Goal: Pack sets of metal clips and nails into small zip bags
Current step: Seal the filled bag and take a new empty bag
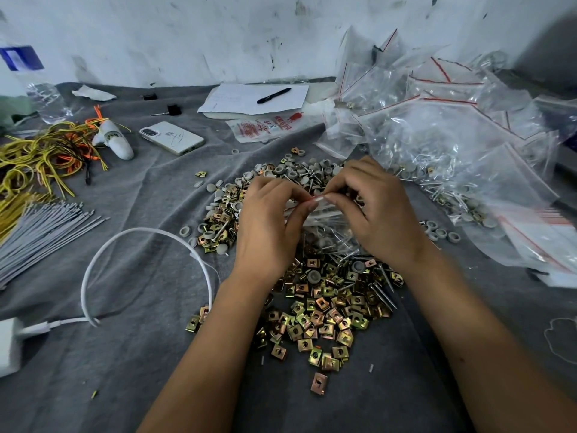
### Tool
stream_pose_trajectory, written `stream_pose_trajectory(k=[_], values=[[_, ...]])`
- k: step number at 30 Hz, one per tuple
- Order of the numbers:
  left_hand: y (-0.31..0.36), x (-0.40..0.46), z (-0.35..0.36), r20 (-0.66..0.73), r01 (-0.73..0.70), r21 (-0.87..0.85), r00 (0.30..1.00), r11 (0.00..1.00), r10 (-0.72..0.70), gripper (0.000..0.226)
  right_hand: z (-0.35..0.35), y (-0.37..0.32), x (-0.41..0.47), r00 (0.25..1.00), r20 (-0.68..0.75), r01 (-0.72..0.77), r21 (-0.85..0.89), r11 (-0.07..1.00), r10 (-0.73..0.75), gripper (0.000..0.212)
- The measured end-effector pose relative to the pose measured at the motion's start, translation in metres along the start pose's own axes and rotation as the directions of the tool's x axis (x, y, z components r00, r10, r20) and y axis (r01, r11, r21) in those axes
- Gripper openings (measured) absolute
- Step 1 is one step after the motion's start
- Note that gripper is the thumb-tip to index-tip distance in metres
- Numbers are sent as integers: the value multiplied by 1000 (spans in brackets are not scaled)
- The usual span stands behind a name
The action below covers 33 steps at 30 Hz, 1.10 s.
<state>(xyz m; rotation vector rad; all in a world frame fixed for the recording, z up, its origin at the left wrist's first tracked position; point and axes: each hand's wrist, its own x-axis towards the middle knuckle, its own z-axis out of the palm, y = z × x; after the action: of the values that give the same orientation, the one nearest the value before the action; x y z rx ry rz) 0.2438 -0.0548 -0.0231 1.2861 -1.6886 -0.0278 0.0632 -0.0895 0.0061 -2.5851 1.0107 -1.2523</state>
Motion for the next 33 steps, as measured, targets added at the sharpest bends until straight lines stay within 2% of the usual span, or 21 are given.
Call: stream_pose_trajectory(k=[8,13,20,25,33], values=[[2,1,-2,3,-20,-33,1000,999,20,7,-1,1,-1,1000,13,-28,6,1000,28,5],[-4,2,-8,3,77,-39,997,996,-76,7,-6,5,0,998,-39,-54,7,998,55,3],[-2,3,-8,14,84,-10,996,996,-83,8,-7,7,0,997,-32,-65,7,998,65,3],[-4,4,-12,-41,273,-85,960,958,-277,5,-12,13,-1,980,-59,-183,77,980,188,5],[-2,3,-14,-8,265,-156,963,951,-270,4,-11,20,-2,988,-15,-151,51,987,152,9]])
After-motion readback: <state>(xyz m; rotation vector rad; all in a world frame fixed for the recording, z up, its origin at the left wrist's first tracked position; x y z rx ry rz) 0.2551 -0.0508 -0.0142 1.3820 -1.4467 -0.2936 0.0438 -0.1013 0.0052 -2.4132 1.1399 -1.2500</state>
